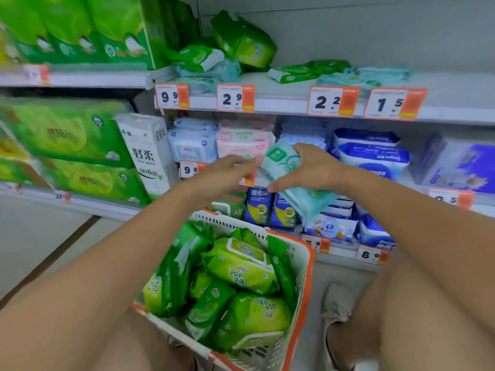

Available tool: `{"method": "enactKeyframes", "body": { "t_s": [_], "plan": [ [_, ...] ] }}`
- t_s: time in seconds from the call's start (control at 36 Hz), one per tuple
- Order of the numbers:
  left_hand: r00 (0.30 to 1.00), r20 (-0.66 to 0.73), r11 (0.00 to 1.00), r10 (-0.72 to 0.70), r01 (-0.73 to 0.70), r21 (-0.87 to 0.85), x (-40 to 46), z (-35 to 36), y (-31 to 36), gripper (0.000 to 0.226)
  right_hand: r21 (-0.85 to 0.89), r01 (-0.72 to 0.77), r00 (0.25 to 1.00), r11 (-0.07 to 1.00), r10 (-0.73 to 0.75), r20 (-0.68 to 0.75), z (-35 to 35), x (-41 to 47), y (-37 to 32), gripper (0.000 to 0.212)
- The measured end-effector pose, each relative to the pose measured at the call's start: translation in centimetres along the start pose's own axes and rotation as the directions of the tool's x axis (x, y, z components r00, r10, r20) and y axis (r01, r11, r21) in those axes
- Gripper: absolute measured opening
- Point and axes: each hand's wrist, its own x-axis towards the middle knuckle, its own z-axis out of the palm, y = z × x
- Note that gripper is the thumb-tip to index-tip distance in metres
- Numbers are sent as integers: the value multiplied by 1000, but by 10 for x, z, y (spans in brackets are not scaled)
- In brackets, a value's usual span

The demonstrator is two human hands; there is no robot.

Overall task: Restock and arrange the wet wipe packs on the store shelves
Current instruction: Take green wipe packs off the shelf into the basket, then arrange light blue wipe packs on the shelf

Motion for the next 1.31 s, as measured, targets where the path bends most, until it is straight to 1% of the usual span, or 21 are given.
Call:
{"method": "enactKeyframes", "body": {
  "t_s": [0.06,0.14,0.19,0.31,0.42,0.5,0.53,0.58,0.64,0.72,0.78,0.86,0.92,0.97,1.03,1.08,1.14,1.17,1.19,1.25,1.31],
  "plan": [
    [988,93,974,122,-102,-202,8,36,50,42,-30,61,995,998,-64,-83,-33,-11,2,47],
    [951,88,933,296,-268,-241,25,96,116,17,-139,64,969,988,-95,-229,-100,-47,22,49],
    [903,225,919,366,-312,-242,36,143,148,20,-174,17,960,985,-64,-271,-140,-84,54,48],
    [788,506,916,351,-400,-14,43,254,180,24,14,-204,952,979,202,-231,-178,-164,147,34],
    [723,646,823,245,-507,256,43,353,172,21,203,-317,919,926,353,-176,-173,-223,233,23],
    [711,683,659,169,-597,459,47,384,161,29,136,-463,871,876,478,-112,-155,-239,290,19],
    [718,679,655,151,-587,476,51,386,158,33,51,-537,835,842,539,-106,-147,-241,307,22],
    [767,624,727,148,-512,457,58,378,154,46,-248,-625,781,741,599,-177,-137,-242,330,34],
    [812,565,845,147,-400,354,68,359,149,45,-365,-603,798,709,536,-276,-131,-236,334,37],
    [823,541,882,173,-374,287,76,319,148,28,-333,-485,863,809,380,-333,-132,-202,319,24],
    [843,479,884,244,-396,247,76,292,150,21,-263,-375,873,889,245,-421,-138,-169,289,12],
    [876,298,887,380,-436,151,82,251,167,5,-120,-189,814,975,88,-574,-159,-116,219,10],
    [875,134,875,466,-478,78,92,219,184,18,-57,-35,772,998,-10,-635,-175,-85,171,8],
    [853,-32,852,522,-518,77,104,178,201,23,-48,84,741,995,-95,-665,-191,-55,130,7],
    [756,-200,781,624,-590,204,114,136,218,23,-93,167,734,982,-186,-653,-207,-25,99,10],
    [647,-305,713,698,-591,377,121,99,230,19,-202,166,721,965,-259,-643,-222,6,83,21],
    [598,-337,668,727,-506,546,126,68,235,9,-251,85,721,964,-234,-652,-238,37,79,34],
    [616,-319,652,720,-445,614,133,56,235,3,-239,17,737,971,-174,-653,-246,50,81,41],
    [667,-291,645,686,-372,667,141,46,234,13,-221,-61,769,973,-95,-632,-252,62,83,49],
    [824,-177,606,539,-232,761,161,35,227,42,-231,-197,872,953,62,-486,-258,82,91,73],
    [922,-50,527,384,-174,832,178,33,221,69,-270,-267,925,925,167,-342,-257,101,98,91]
  ]
}}
